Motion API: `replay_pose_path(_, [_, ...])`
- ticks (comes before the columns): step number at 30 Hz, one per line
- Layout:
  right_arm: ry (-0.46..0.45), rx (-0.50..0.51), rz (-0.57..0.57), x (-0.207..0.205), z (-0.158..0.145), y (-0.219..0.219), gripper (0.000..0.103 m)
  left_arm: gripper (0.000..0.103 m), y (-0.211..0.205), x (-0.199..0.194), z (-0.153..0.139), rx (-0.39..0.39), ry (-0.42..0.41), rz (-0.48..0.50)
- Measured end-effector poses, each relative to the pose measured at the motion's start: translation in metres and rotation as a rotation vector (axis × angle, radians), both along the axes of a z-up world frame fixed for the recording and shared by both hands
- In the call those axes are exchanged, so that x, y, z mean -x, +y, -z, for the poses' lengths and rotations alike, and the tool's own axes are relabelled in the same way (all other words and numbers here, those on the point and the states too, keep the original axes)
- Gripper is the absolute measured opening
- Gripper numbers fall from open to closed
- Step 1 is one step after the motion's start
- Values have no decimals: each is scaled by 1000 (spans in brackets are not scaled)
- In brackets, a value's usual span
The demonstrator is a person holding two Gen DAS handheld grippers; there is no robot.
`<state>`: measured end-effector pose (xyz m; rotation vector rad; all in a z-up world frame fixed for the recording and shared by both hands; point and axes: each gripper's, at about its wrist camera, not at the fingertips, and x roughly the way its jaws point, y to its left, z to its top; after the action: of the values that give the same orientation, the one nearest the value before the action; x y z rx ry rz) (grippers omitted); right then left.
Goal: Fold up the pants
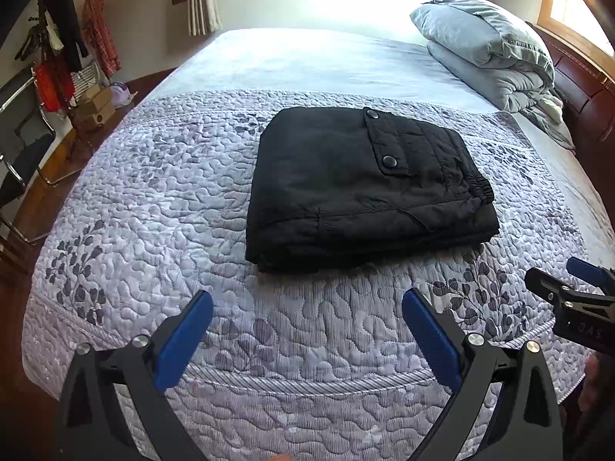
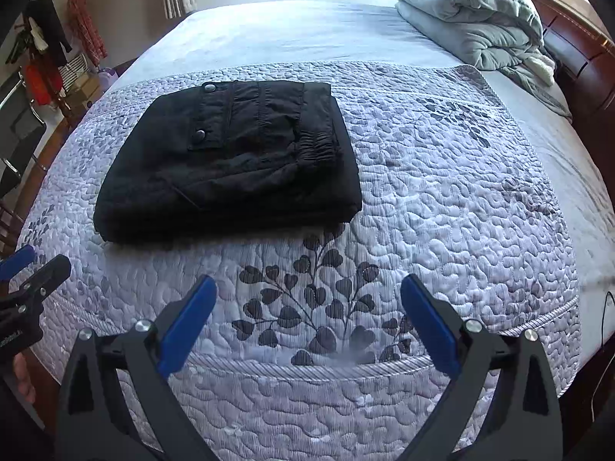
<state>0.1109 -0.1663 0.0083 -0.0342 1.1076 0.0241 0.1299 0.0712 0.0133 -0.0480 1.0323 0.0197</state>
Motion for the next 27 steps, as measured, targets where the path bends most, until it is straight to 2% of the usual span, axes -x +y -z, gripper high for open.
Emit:
replay_pose_path(4, [-5,0,-2,3,-3,0,96,99,-1,2,-1,-45,2,-8])
replay_pose_path(10, [-2,-26,-12,7,-5,0,96,99,0,5,1,-14,17,-10])
replay_pose_path(15, [-9,-40,-27,11,-9,1,96,99,-1,8,-6,-6,-1,-15])
replay_pose_path(27, [-5,-37,-41,9,-6,6,97,99,-5,5,-8,-13,-9,2])
